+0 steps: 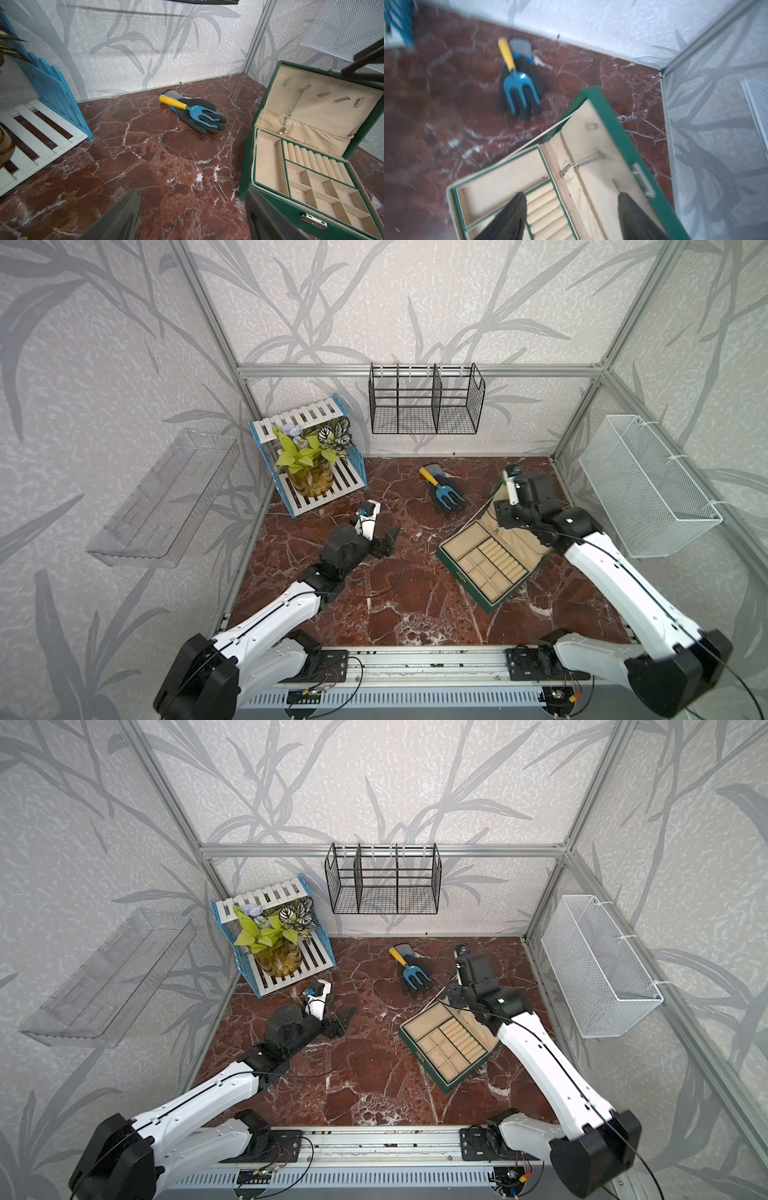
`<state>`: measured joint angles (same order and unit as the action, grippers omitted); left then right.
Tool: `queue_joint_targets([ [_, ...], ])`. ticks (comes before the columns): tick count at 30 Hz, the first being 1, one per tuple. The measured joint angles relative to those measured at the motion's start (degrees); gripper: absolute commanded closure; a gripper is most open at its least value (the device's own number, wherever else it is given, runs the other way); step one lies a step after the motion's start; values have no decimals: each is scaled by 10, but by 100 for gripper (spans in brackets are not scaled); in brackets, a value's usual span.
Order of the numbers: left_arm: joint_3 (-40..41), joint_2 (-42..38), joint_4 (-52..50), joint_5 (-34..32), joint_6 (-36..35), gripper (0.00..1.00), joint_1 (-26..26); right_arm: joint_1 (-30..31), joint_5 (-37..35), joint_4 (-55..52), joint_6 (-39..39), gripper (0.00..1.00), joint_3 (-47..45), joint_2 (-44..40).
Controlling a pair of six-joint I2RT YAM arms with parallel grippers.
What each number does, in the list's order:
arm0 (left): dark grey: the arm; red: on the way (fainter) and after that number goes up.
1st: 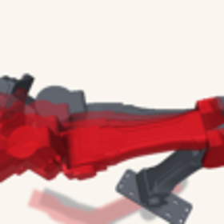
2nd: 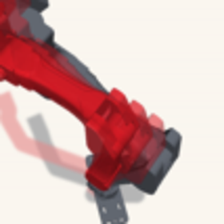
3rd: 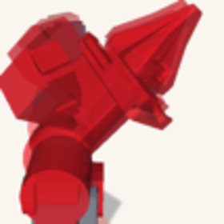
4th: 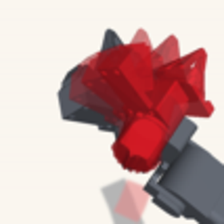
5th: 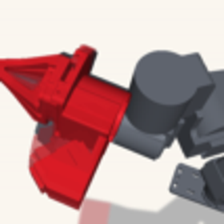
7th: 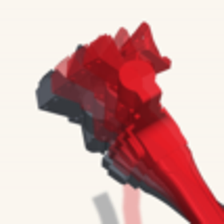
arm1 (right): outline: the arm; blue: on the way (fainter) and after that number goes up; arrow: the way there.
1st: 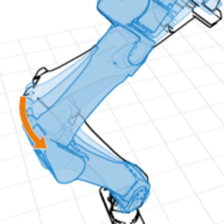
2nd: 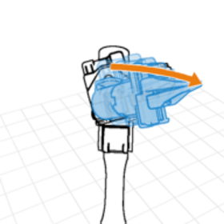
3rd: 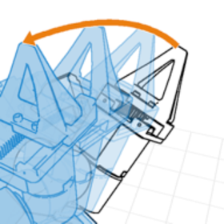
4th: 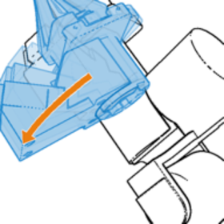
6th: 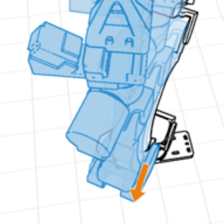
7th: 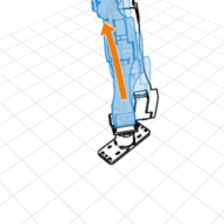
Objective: Put jewelry chain into jewelry box
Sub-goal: Adjust the necklace at the jewelry box clasp, then adjust the jewelry box at the center of the board.
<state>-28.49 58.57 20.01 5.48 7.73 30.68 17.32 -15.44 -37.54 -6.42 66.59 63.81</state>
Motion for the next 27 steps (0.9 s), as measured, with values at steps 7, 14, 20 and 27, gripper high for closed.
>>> queue_joint_targets([
  [7, 12, -21, -4, -1, 7, 18, -9, -199, 76, 8, -99, 11, -89, -163],
  [14, 22, -27, -5, 2, 10, 17, -21, -288, 181, 22, -172, 8, -180, -210],
  [20, 24, -29, -5, 5, 11, 17, -24, -290, 233, 65, -182, 8, -207, -157],
  [27, 28, -42, -14, 4, 11, 17, -27, -292, 307, 134, -145, 12, -203, -83],
])
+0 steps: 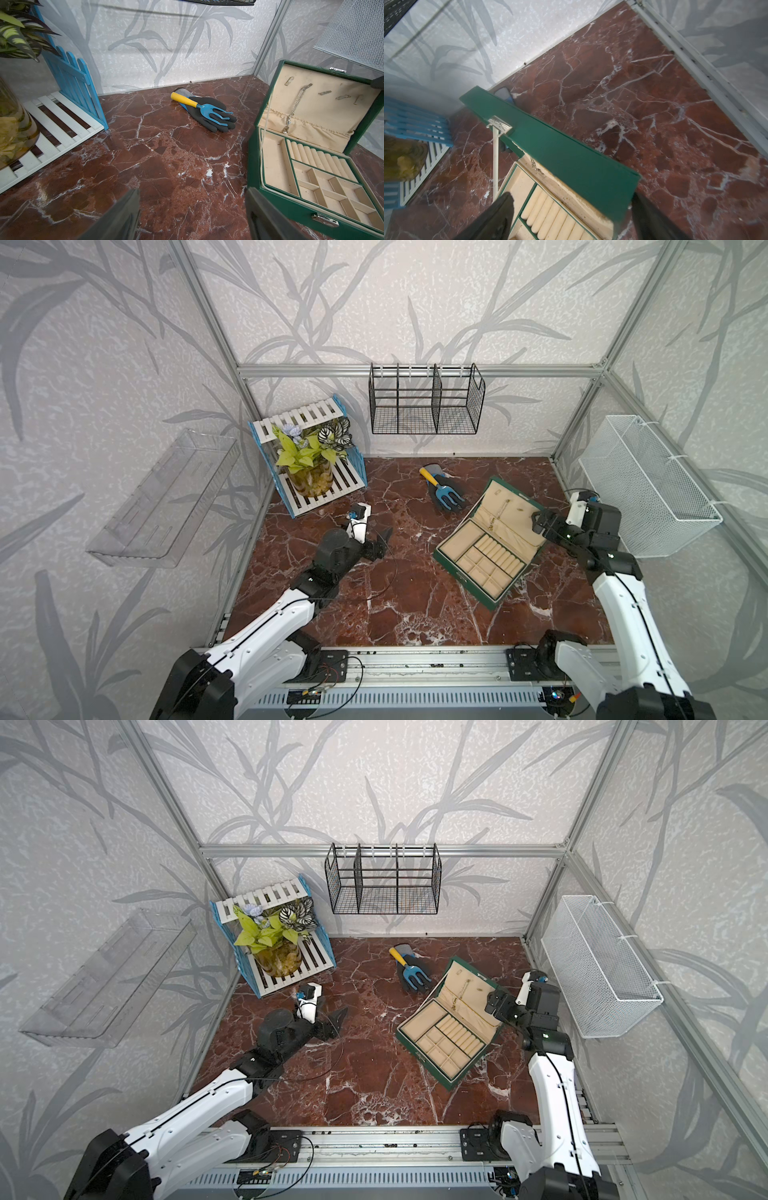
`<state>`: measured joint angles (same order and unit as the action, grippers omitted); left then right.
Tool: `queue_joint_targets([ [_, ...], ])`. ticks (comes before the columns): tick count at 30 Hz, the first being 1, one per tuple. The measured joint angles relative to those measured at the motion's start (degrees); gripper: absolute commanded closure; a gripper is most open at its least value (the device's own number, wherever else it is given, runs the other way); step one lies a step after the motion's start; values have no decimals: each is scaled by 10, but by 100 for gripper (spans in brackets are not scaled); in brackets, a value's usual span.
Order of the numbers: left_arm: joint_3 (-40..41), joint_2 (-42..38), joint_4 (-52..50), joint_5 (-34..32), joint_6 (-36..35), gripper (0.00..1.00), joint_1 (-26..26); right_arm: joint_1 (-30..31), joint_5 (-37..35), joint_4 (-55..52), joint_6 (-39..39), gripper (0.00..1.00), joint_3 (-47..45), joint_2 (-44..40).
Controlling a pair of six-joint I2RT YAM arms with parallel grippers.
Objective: Put jewelry chain into jewelry box
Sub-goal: Adjust the jewelry box at the center of the board.
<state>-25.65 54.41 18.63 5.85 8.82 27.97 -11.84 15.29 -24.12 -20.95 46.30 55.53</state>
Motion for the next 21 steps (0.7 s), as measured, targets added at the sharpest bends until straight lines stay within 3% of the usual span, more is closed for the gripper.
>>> queue_joint_targets([
  [8, 8, -3, -2, -9, 0, 17, -9, 78, 68, 77, 14, 12, 27, 99],
  [12, 19, 2, 5, -15, 2, 17, -38, 87, 77, 80, 15, 4, 44, 126],
  [17, 40, 14, 18, -28, 16, 13, -117, 17, 39, 99, -12, 1, 0, 29],
  [21, 53, 19, 37, -64, 26, 1, -181, -14, -16, 137, -35, 1, -93, -87],
])
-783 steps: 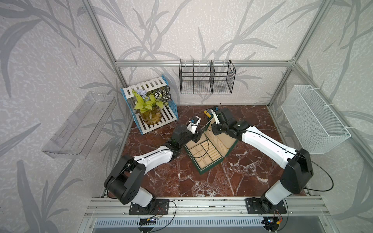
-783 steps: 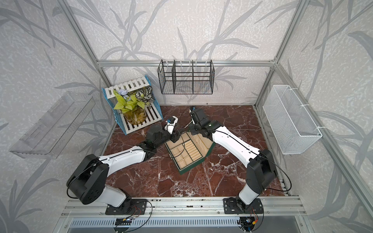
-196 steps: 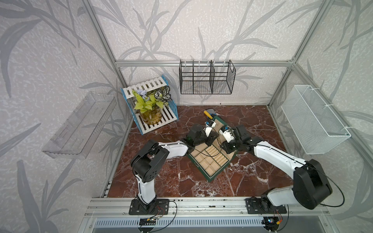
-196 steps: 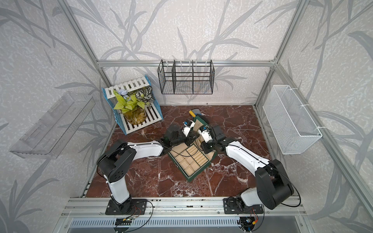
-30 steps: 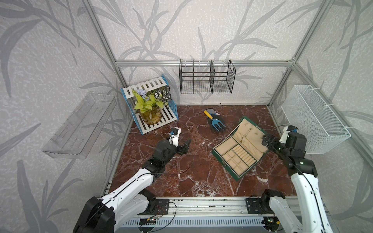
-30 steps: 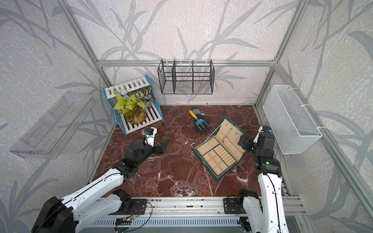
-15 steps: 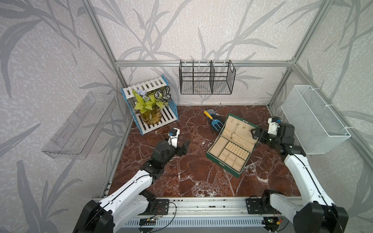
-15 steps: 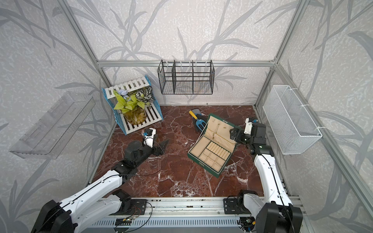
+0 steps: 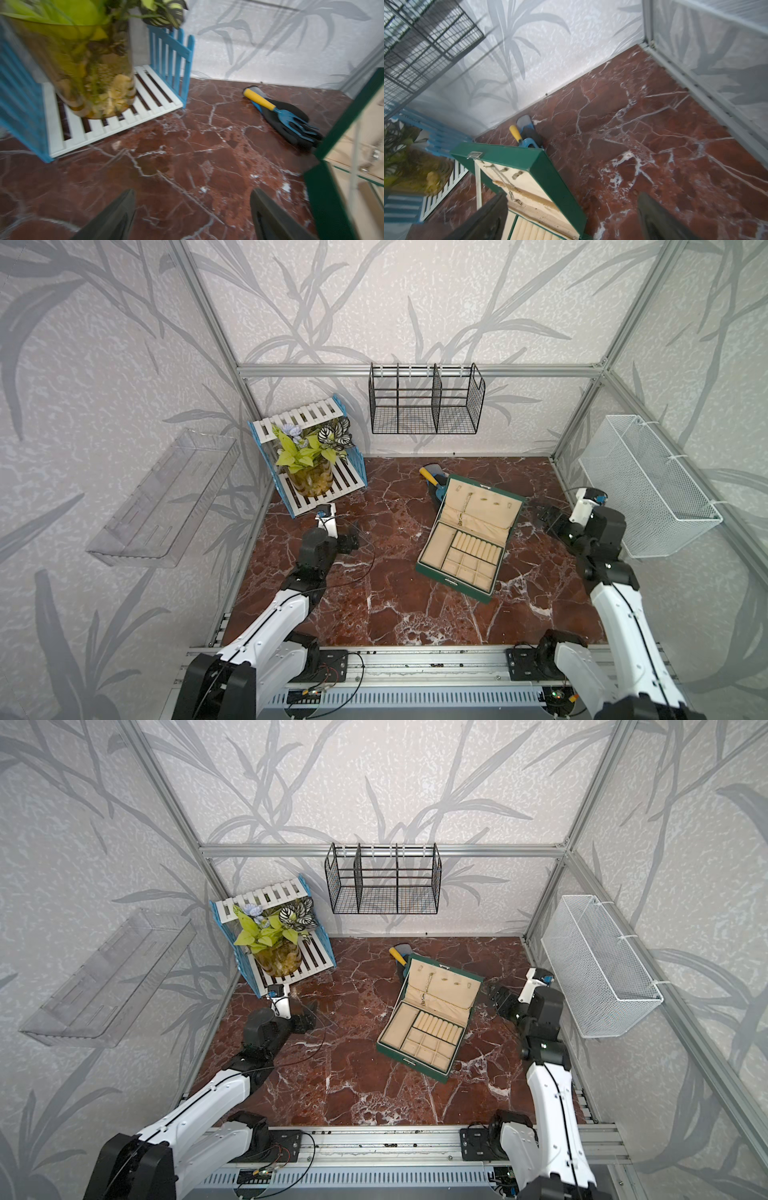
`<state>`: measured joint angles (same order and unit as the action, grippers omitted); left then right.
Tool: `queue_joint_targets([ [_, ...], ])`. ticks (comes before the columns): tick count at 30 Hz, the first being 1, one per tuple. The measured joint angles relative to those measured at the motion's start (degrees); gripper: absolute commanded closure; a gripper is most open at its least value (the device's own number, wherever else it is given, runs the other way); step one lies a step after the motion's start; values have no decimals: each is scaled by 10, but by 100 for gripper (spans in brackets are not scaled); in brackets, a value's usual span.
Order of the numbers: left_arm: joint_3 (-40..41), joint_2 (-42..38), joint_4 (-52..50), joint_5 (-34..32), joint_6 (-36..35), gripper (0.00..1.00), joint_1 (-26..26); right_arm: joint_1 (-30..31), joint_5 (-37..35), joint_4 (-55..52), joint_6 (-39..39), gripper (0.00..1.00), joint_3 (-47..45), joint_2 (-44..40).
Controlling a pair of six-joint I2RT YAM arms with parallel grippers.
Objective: Put jewelry chain into jewelry box
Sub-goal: Adjust the jewelry box at the center of the board, then reset both arms
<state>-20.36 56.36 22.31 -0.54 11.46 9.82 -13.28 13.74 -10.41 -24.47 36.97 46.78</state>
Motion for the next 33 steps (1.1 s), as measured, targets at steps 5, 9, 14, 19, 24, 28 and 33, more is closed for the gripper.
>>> queue_joint_targets([
  [5, 9, 43, 47, -59, -1, 0, -59, 4, -61, 84, 4, 1, -121, 3],
  [9, 26, 102, 130, -101, -26, 0, -72, 36, -98, 167, 28, 1, -174, 95],
  [14, 82, 205, 288, -102, -78, 0, -73, 85, -123, 337, 77, 1, -179, 243],
  [19, 73, 304, 419, -62, -111, 0, -77, 85, -122, 394, 129, 1, -152, 307],
  [24, 74, 309, 447, -53, -119, 0, -82, 86, -117, 553, 167, 1, -180, 356],
  [28, 73, 309, 456, -53, -119, 0, -82, 90, -99, 564, 187, 1, -162, 421],
  [33, 73, 309, 459, -53, -119, 0, -82, 97, -100, 572, 201, 1, -151, 422],
])
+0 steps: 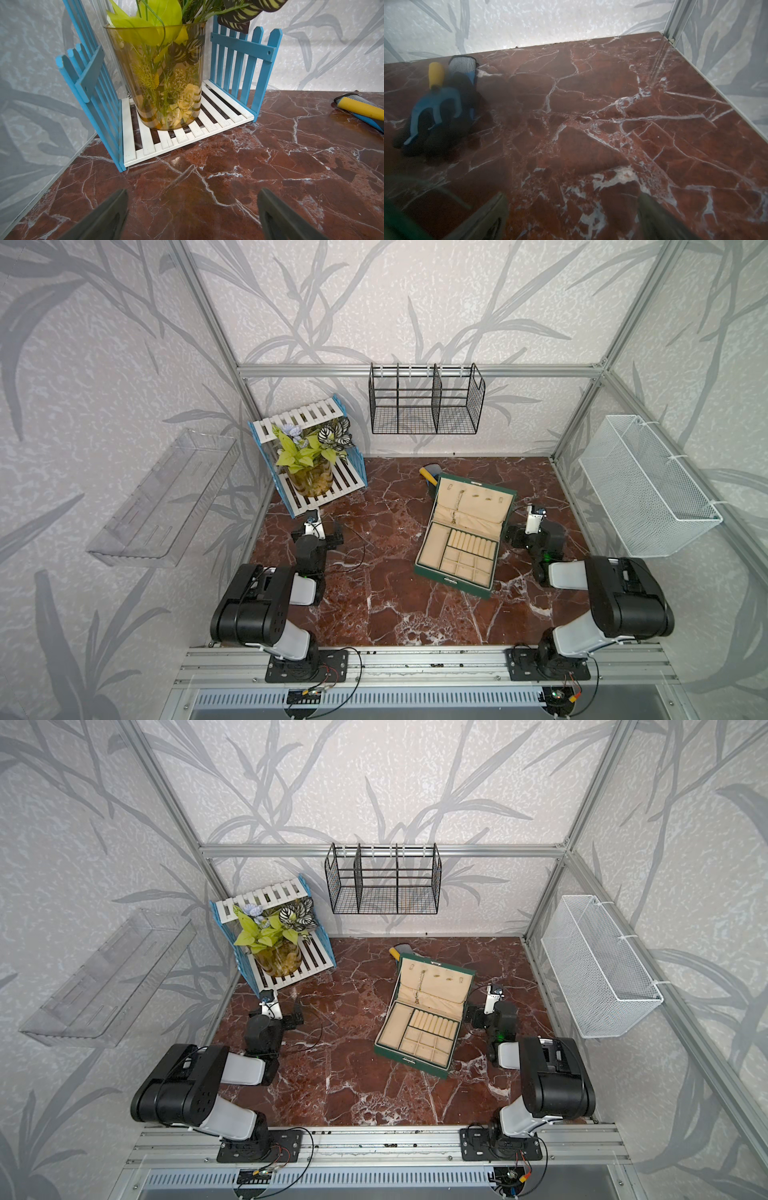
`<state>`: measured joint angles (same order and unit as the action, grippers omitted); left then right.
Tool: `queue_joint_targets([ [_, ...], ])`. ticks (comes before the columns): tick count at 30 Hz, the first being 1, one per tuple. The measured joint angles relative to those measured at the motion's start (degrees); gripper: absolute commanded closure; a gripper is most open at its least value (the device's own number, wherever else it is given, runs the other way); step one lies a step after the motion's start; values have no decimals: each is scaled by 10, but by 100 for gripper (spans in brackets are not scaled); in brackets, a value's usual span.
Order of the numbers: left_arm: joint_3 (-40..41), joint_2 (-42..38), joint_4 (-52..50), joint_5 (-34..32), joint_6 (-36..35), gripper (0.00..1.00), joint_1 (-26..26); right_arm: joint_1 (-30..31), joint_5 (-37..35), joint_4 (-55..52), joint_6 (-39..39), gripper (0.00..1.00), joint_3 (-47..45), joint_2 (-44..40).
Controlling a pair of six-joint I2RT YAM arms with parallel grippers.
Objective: Put jewelry chain into jewelry box
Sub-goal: Reset both arms
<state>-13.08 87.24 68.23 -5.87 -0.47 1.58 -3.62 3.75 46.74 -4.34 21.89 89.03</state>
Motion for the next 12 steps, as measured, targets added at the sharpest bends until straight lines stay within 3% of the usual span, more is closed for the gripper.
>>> queue_joint_targets([
  [12, 0, 0, 0, 0, 0, 0, 0, 1, -1, -5, 6, 1, 6, 0],
])
